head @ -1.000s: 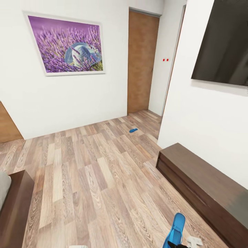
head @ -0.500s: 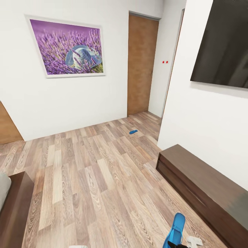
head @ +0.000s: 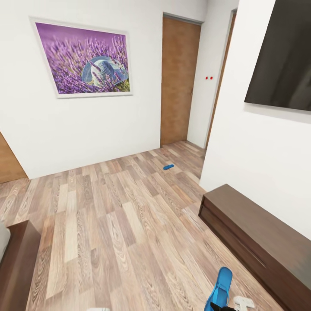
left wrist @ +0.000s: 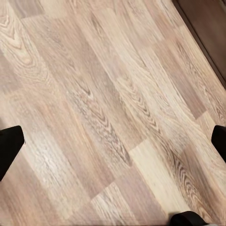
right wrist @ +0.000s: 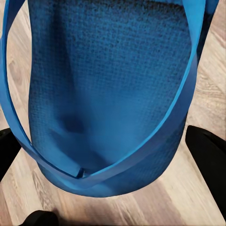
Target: In the bedroom, move the book from the bed onto either nightstand, and place the two sandals side by side next to the bed.
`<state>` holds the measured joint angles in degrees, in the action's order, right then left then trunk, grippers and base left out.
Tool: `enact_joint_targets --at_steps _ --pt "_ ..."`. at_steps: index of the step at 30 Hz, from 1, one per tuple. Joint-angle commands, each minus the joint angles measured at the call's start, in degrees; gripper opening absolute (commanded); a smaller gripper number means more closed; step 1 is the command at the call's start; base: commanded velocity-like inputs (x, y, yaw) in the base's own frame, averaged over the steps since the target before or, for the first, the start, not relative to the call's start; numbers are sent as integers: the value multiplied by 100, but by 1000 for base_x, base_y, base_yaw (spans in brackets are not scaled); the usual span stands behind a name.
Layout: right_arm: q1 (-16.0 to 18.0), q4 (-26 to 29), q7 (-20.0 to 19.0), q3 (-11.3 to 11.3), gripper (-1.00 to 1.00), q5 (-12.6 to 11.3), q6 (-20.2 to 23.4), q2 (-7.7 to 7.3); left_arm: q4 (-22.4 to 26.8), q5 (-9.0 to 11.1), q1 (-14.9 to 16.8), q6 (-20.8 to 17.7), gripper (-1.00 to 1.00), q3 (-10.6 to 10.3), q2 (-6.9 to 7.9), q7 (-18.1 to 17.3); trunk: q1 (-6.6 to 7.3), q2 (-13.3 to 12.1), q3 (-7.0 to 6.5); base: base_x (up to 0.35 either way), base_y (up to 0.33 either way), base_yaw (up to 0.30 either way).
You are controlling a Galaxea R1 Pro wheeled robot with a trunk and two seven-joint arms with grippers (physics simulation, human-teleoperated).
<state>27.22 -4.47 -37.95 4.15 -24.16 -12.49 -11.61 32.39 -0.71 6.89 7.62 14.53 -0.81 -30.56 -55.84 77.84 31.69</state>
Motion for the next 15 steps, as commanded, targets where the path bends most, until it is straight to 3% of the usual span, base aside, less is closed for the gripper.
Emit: enact_joint_targets --at_steps 1,15 --pt "11 -25 -28 42 -100 -45 -42 1 -5 -8 5 4 100 41 -7 -46 -3 3 5 249 94 0" --pt "11 -27 -28 44 -100 -45 -42 1 -5 -8 5 6 100 41 -7 -46 -3 3 -97 35 13 0"
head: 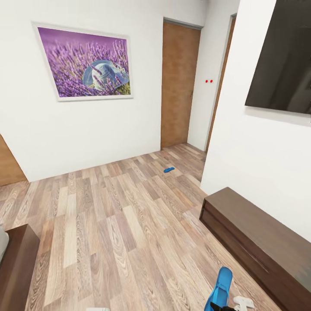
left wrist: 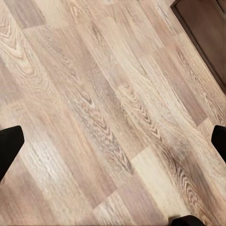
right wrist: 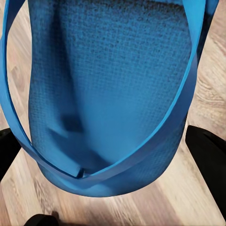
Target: In the bedroom, move the book from the bed onto either nightstand, and place the two sandals side by side next to the bed.
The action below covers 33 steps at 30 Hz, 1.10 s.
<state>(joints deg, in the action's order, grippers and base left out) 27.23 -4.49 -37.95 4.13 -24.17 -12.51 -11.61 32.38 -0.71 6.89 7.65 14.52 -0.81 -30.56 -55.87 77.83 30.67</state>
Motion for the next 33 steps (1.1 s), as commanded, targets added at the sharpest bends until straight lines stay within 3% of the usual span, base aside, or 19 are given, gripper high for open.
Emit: enact_joint_targets --at_steps 1,13,21,33 --pt "10 -26 -28 45 -100 -44 -41 1 -3 -9 5 3 100 42 -7 -47 0 3 -4 0 0 0" --pt "10 -23 -28 47 -100 -43 -41 1 -3 -9 5 4 100 42 -7 -47 0 3 -31 108 86 0" --pt "10 -24 -28 46 -100 -44 -41 1 -3 -9 5 5 100 42 -5 -47 0 3 -31 273 161 0" --pt "10 -21 -28 47 -100 -42 -41 1 -3 -9 5 7 100 42 -1 -47 0 3 -31 328 14 0"
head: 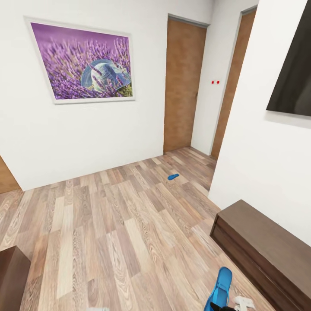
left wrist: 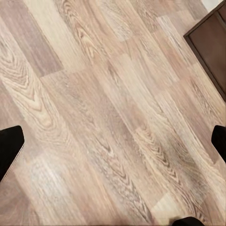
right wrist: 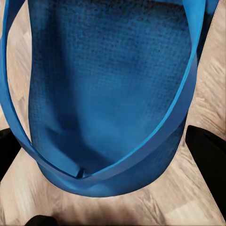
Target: In the bedroom, move the book from the bed onto either nightstand, and place the two sandals side by side next to the bed.
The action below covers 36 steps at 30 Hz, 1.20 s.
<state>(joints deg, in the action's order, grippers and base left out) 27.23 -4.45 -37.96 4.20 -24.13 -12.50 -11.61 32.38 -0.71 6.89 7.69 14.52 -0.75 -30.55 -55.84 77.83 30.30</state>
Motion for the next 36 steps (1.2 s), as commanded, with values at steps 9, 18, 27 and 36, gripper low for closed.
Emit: enact_joint_targets --at_steps 9,18,27,36 --pt "11 -28 -28 39 -100 -45 -42 1 -3 -8 5 1 100 42 -8 -47 -3 3 6 331 16 0" --pt "11 -27 -19 40 -100 -41 -42 1 -3 -8 5 3 100 42 -7 -47 -3 3 6 331 72 0" --pt "11 -26 -19 38 -100 -44 -42 1 -3 -8 5 0 100 42 -10 -47 -3 3 6 331 75 90" --pt "11 -27 -19 39 -100 -44 -42 1 -3 -8 5 4 100 42 -9 -47 -3 3 6 331 75 99"
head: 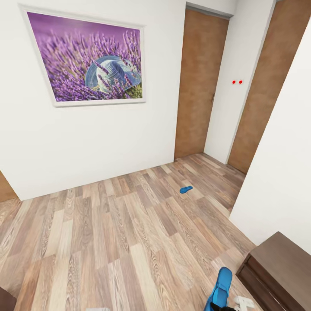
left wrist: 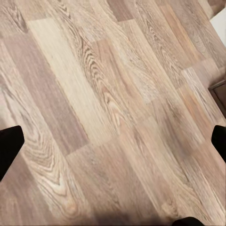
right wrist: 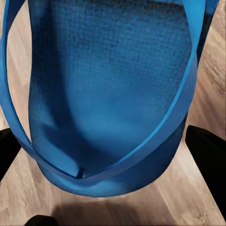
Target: In the bedroom, move the book from the bed onto either nightstand, and place the two sandals side by side next to the bed.
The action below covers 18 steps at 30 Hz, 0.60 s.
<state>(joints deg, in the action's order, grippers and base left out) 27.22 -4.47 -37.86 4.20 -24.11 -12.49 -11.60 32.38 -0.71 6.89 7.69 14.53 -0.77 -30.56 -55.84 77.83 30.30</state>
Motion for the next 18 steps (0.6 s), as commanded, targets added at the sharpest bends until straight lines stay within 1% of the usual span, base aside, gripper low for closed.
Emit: enact_joint_targets --at_steps 1,10,18 --pt "11 -24 -31 39 -100 -45 -42 0 -4 -8 5 4 100 42 -7 -47 -3 3 6 331 75 7" --pt "11 -24 -30 40 -100 -45 -42 1 -4 -8 5 2 100 42 -8 -47 -3 3 6 331 82 1" --pt "11 -24 -31 42 -100 -44 -42 0 -4 -8 5 2 100 42 -6 -47 -3 3 6 331 121 0"
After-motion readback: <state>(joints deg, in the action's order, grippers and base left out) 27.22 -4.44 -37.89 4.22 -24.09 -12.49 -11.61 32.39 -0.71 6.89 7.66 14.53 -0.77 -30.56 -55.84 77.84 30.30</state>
